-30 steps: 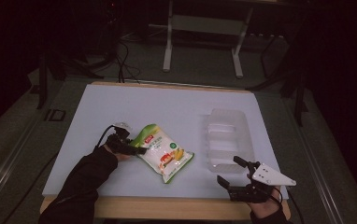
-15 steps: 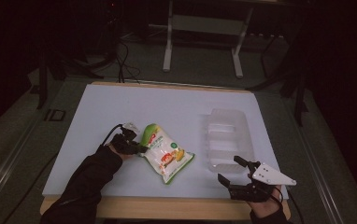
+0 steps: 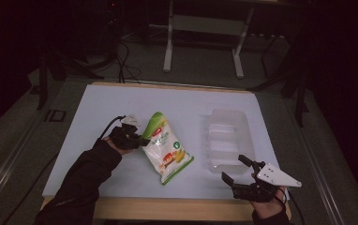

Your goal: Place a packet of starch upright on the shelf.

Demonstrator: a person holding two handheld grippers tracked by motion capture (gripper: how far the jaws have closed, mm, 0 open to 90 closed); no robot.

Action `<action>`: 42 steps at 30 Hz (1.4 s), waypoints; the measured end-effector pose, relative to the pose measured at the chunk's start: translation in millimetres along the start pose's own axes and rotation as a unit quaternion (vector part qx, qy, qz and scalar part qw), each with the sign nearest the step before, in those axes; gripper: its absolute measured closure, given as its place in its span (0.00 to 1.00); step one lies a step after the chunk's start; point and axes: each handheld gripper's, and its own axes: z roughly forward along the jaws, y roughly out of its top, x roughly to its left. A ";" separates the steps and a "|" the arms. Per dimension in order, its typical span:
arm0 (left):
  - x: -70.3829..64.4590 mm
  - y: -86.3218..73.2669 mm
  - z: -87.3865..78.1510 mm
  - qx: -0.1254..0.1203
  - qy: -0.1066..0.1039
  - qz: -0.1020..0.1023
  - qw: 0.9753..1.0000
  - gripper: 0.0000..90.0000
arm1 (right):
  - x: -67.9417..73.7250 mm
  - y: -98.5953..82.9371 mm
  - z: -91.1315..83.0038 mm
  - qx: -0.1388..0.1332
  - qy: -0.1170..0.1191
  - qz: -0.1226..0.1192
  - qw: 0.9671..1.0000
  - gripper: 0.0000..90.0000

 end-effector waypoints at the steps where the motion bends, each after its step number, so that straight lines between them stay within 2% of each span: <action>1: -0.2 2.0 -2.5 -0.003 0.001 0.003 1.000 0.91 | 0.2 -0.1 0.2 0.002 -0.002 0.000 1.000 0.15; 6: -5.3 11.4 -13.6 -0.025 0.007 0.012 1.000 0.91 | -1.6 -0.3 0.2 0.007 -0.012 0.000 1.000 0.15; 10: -17.1 22.2 -20.3 -0.037 0.014 0.038 0.999 0.91 | -0.9 0.1 1.3 0.009 -0.017 -0.012 1.000 0.12; 11: -19.7 25.1 -21.3 -0.036 0.009 0.043 0.998 0.91 | -0.6 0.1 1.6 0.012 -0.025 -0.018 0.999 0.12; 14: -26.8 33.1 -24.2 -0.042 0.003 0.057 0.998 0.91 | -0.2 0.1 2.4 0.018 -0.026 -0.019 0.999 0.12; 20: -38.2 45.6 -32.1 -0.064 -0.012 0.080 0.995 0.91 | 0.7 1.4 2.3 0.022 -0.017 -0.018 0.999 0.12; 21: -44.3 50.8 -36.5 -0.074 -0.017 0.091 0.993 0.91 | 0.1 2.0 2.3 0.025 -0.015 -0.016 0.999 0.12; 22: -44.3 50.8 -36.5 -0.074 -0.017 0.091 0.993 0.91 | 0.1 2.0 2.3 0.025 -0.015 -0.016 0.999 0.12; 23: -48.9 54.8 -40.6 -0.080 -0.026 0.105 0.991 0.91 | -0.4 2.6 2.1 0.023 -0.015 -0.017 0.999 0.12; 24: -48.9 54.8 -40.6 -0.080 -0.026 0.105 0.991 0.91 | -0.4 2.6 2.1 0.023 -0.015 -0.017 0.999 0.12; 25: -52.8 58.2 -45.4 -0.083 -0.028 0.120 0.989 0.91 | -1.1 4.0 1.2 0.017 -0.014 -0.015 1.000 0.13; 26: -53.5 60.0 -47.7 -0.084 -0.037 0.125 0.988 0.91 | -1.3 4.8 0.5 0.016 -0.012 -0.014 1.000 0.15; 28: -55.0 61.6 -50.0 -0.087 -0.031 0.130 0.987 0.91 | -1.6 5.8 -0.2 0.013 -0.011 -0.014 1.000 0.15; 29: -55.7 63.9 -52.7 -0.088 -0.041 0.133 0.986 0.91 | -2.4 7.9 -1.5 0.007 -0.011 -0.014 1.000 0.15; 30: -59.4 66.2 -56.3 -0.096 -0.041 0.142 0.984 0.91 | -2.6 8.6 -1.6 0.007 -0.009 -0.014 1.000 0.15; 31: -61.0 67.8 -58.2 -0.098 -0.050 0.148 0.983 0.91 | -2.4 9.5 -1.8 0.007 -0.010 -0.014 1.000 0.15; 32: -63.7 69.1 -60.0 -0.100 -0.047 0.158 0.981 0.91 | -2.6 10.9 -1.2 0.007 -0.007 -0.014 1.000 0.16; 33: -63.7 69.1 -60.0 -0.100 -0.047 0.158 0.981 0.91 | -2.6 10.9 -1.2 0.007 -0.007 -0.014 1.000 0.16; 34: -68.6 71.2 -63.2 -0.103 -0.060 0.172 0.978 0.91 | -3.3 14.7 0.6 0.012 0.005 -0.006 1.000 0.16; 35: -71.2 72.1 -64.7 -0.105 -0.057 0.180 0.976 0.91 | -3.4 16.7 1.3 0.010 0.011 -0.006 1.000 0.17; 36: -73.0 73.0 -65.9 -0.105 -0.068 0.184 0.975 0.91 | -3.5 19.3 2.4 0.009 0.016 -0.008 1.000 0.17; 37: -75.2 73.8 -67.3 -0.107 -0.070 0.192 0.973 0.91 | -3.1 22.4 2.9 0.009 0.019 -0.009 1.000 0.17; 42: -85.4 78.7 -73.1 -0.116 -0.091 0.205 0.968 0.91 | -0.6 47.6 5.4 -0.003 0.038 -0.040 0.998 0.20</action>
